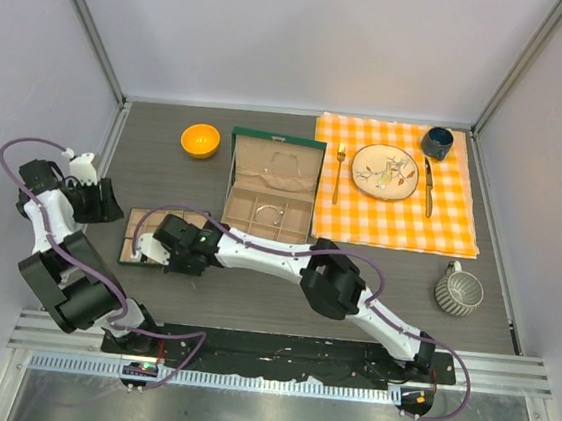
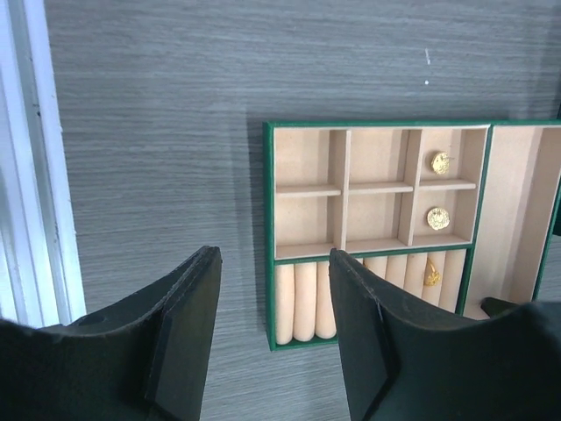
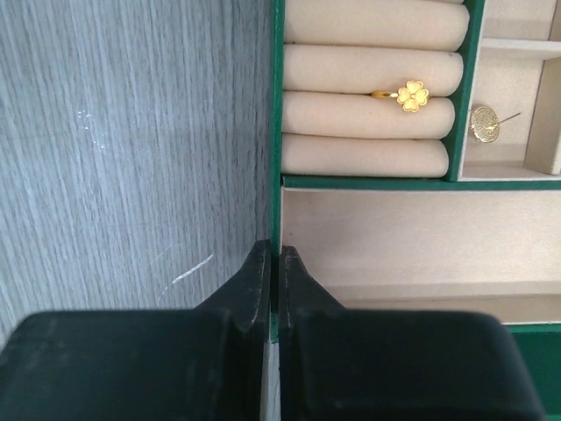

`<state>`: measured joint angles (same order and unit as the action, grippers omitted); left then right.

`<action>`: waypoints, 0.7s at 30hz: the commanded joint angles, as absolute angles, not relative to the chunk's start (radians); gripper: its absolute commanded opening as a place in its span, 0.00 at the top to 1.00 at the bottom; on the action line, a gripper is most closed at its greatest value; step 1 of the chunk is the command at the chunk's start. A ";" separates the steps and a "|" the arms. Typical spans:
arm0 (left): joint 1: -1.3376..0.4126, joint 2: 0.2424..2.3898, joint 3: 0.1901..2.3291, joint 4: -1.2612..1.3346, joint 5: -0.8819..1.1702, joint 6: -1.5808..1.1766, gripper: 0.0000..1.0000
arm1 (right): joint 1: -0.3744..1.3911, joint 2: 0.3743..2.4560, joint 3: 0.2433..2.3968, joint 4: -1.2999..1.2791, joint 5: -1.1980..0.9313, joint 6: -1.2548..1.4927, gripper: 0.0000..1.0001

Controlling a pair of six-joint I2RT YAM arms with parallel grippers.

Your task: Organize the mixed jewelry

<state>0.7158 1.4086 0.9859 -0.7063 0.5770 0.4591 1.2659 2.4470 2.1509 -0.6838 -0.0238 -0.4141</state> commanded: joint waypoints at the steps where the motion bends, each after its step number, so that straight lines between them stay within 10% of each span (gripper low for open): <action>1: 0.735 1.387 1.057 -0.733 0.623 0.456 0.43 | 1.278 2.333 2.212 -0.686 -0.003 -0.434 0.99; 21: 0.741 1.424 1.177 -0.661 0.606 0.316 0.42 | 1.278 2.174 2.195 -0.718 0.063 -0.403 0.99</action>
<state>0.7300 1.4181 1.1301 -0.6930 0.5938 0.3557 1.2728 2.2997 2.1582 -0.7414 0.0185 -0.4114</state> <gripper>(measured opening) 0.578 0.056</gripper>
